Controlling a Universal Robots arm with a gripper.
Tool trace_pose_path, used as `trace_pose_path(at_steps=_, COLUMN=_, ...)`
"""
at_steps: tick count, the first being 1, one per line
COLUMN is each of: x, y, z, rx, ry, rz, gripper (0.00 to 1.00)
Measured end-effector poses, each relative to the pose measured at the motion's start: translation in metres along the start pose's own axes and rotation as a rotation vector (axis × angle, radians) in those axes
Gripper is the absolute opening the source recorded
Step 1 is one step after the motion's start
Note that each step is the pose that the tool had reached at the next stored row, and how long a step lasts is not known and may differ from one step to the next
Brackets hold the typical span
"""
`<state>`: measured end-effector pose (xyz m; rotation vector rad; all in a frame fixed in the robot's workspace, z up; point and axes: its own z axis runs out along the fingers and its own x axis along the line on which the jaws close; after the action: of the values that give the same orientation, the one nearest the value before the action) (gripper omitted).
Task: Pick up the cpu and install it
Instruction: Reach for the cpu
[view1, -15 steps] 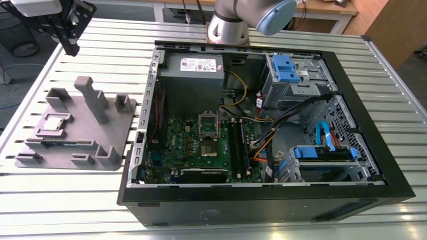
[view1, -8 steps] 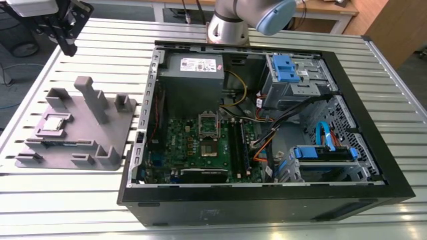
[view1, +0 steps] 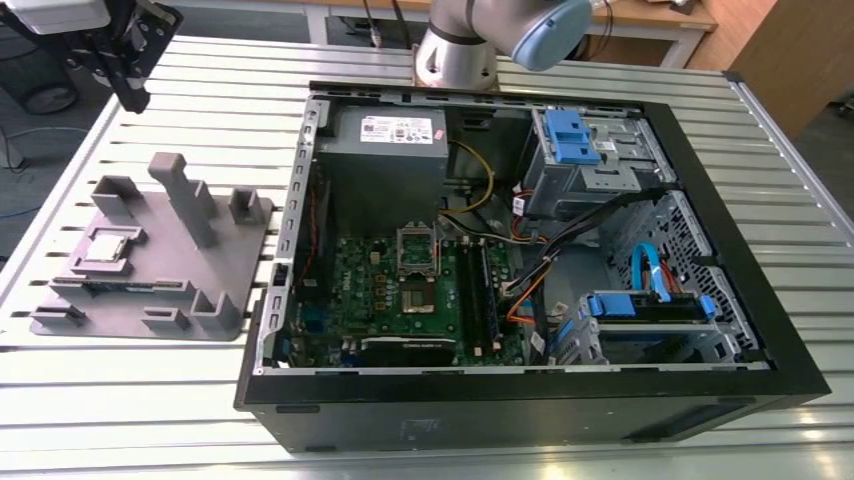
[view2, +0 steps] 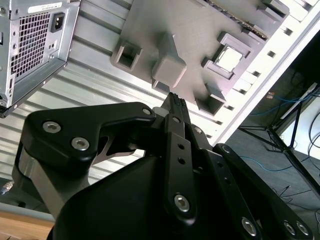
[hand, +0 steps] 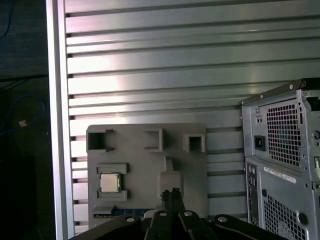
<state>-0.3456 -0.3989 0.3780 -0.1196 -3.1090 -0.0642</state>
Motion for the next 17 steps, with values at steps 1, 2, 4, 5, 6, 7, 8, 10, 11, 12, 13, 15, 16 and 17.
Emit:
trace_pose_path(at_steps=1, x=0.0005, y=0.0000, z=0.0001, rx=0.0000, ry=0.0000, rz=0.000, gripper=0.11)
trace_pose_path(at_steps=2, x=0.0010, y=-0.0001, z=0.0001, rx=0.0000, ry=0.0001, rz=0.000, gripper=0.11)
trace_pose_path(at_steps=4, x=0.0012, y=-0.0001, z=0.0002, rx=0.0000, ry=0.0000, rz=0.000, gripper=0.11)
trace_pose_path(at_steps=5, x=0.0014, y=-0.0001, z=0.0002, rx=0.0000, ry=0.0000, rz=0.000, gripper=0.11)
trace_pose_path(at_steps=6, x=0.0014, y=-0.0001, z=0.0002, rx=0.0000, ry=0.0000, rz=0.000, gripper=0.11)
trace_pose_path(at_steps=7, x=0.0014, y=-0.0001, z=0.0002, rx=0.0000, ry=0.0000, rz=0.000, gripper=0.11)
trace_pose_path(at_steps=8, x=0.0015, y=-0.0001, z=0.0002, rx=0.0000, ry=0.0001, rz=0.000, gripper=0.11)
trace_pose_path(at_steps=10, x=0.0015, y=-0.0001, z=0.0002, rx=0.0000, ry=0.0000, rz=0.000, gripper=0.11)
trace_pose_path(at_steps=11, x=0.0015, y=-0.0001, z=0.0002, rx=0.0000, ry=0.0000, rz=0.000, gripper=0.11)
trace_pose_path(at_steps=12, x=0.0015, y=-0.0001, z=0.0002, rx=0.0000, ry=0.0000, rz=0.000, gripper=0.11)
trace_pose_path(at_steps=13, x=0.0017, y=-0.0002, z=0.0003, rx=-0.0001, ry=-0.0001, rz=0.000, gripper=0.11)
trace_pose_path(at_steps=15, x=0.0027, y=-0.0002, z=0.0005, rx=0.0001, ry=0.0001, rz=0.000, gripper=0.11)
trace_pose_path(at_steps=16, x=0.0034, y=-0.0003, z=0.0008, rx=0.0000, ry=0.0001, rz=0.000, gripper=0.11)
trace_pose_path(at_steps=17, x=0.0043, y=-0.0004, z=0.0011, rx=0.0000, ry=0.0000, rz=0.000, gripper=0.11)
